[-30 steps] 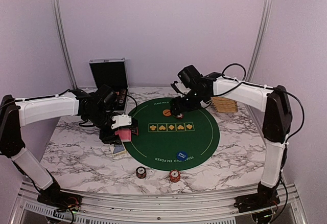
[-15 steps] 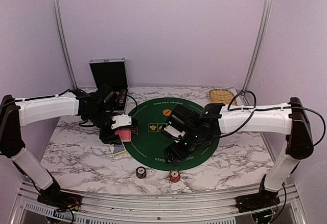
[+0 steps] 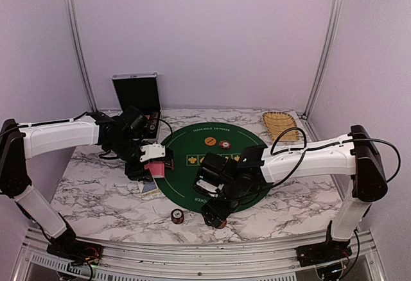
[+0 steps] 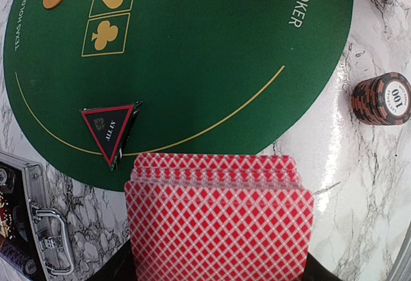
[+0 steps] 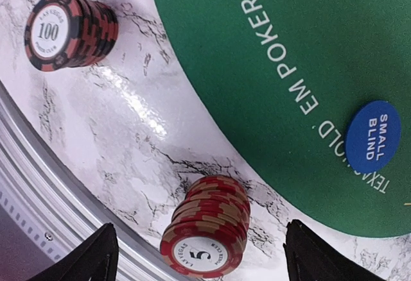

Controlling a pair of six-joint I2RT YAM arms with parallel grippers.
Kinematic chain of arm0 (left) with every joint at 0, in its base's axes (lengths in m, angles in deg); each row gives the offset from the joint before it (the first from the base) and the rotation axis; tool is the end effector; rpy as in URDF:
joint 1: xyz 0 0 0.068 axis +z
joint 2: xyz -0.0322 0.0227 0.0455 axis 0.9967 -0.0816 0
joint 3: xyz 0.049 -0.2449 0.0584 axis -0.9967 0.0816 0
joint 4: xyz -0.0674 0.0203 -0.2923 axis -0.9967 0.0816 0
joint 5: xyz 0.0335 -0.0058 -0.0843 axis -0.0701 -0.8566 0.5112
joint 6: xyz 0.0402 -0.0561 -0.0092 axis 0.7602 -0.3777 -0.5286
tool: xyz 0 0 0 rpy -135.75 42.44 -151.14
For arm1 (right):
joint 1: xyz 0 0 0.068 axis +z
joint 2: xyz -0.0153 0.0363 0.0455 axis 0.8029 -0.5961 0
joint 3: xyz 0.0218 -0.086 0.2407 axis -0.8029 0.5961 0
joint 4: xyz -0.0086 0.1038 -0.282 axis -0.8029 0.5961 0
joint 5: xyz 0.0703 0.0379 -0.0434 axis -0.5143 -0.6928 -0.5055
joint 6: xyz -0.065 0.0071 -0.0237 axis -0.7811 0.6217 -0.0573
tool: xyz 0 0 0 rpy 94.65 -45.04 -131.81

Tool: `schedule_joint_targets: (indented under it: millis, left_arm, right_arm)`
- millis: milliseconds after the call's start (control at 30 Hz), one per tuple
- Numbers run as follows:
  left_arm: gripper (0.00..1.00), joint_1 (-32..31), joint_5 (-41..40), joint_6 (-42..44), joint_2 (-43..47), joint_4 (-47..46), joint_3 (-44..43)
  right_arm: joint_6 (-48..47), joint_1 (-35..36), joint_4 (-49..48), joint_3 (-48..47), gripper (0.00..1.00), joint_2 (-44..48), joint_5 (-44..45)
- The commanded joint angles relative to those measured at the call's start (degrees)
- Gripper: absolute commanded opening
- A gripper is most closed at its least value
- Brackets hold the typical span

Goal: Distribute texas hold em gaming equipment

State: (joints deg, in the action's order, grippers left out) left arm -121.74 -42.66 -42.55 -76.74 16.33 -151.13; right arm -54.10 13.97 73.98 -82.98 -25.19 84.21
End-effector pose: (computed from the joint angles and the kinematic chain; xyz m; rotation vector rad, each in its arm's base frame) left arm 0.2897 -0.2251 0.1807 1.8038 1.9397 -0.1563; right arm 0.1458 0.3552 0.1445 -1.1664 2.7364 0.2956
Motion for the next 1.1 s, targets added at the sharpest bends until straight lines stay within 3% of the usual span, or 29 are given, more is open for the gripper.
schedule_joint_targets:
  millis: [0,467,667,1067]
  left_arm:
    - [0.00,0.22,0.43,-0.27,0.56,1.51,-1.38]
    - [0.00,0.22,0.56,-0.29,0.57,1.68,-1.48]
    - [0.00,0.21,0.53,-0.34,0.41,1.76,-1.57]
    - [0.00,0.21,0.65,-0.33,0.15,2.10,-1.56]
  right_arm:
    - [0.43,0.60,-0.27,0.44,0.85,-0.98,1.40]
    - [0.70,0.58,-1.70,2.52,0.69,-2.02,1.70]
    - [0.87,0.53,-1.68,2.02,0.57,-1.59,1.74]
    - [0.70,0.63,-0.91,0.62,0.64,-1.10,1.18]
